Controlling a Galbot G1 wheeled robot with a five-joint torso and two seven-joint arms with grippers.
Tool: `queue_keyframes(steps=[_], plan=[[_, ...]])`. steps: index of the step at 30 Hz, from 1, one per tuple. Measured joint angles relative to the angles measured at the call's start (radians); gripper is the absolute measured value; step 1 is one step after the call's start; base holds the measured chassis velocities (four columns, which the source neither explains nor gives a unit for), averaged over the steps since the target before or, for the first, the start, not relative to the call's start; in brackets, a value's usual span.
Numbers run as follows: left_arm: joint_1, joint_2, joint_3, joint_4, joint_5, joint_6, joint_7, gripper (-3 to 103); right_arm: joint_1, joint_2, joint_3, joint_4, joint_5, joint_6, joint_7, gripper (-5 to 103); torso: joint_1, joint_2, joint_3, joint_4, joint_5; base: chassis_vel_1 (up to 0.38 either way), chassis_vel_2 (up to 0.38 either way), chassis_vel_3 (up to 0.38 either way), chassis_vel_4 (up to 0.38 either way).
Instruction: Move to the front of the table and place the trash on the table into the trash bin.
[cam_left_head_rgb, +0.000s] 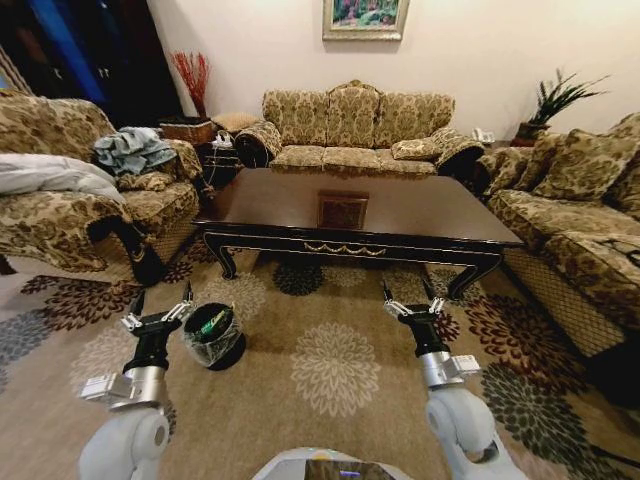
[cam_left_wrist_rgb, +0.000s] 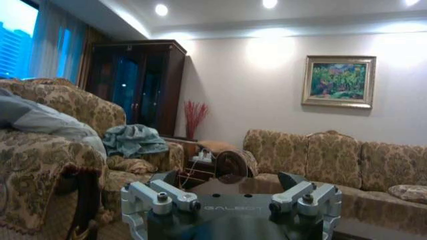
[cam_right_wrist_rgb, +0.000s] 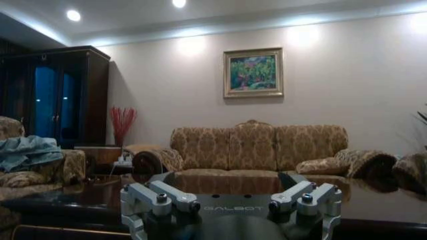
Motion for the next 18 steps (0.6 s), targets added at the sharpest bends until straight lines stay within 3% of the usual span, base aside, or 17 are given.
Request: queue_keyframes(steps=[18], plan=[[0.000, 0.000, 0.000, 0.000, 0.000, 0.000, 0.000, 100, 0.000, 0.000, 0.000, 0.000, 0.000, 0.000, 0.000, 100, -0.028, -0.072, -0.044, 0.0000, 0.0000, 0.000, 0.000, 0.000, 0.000]])
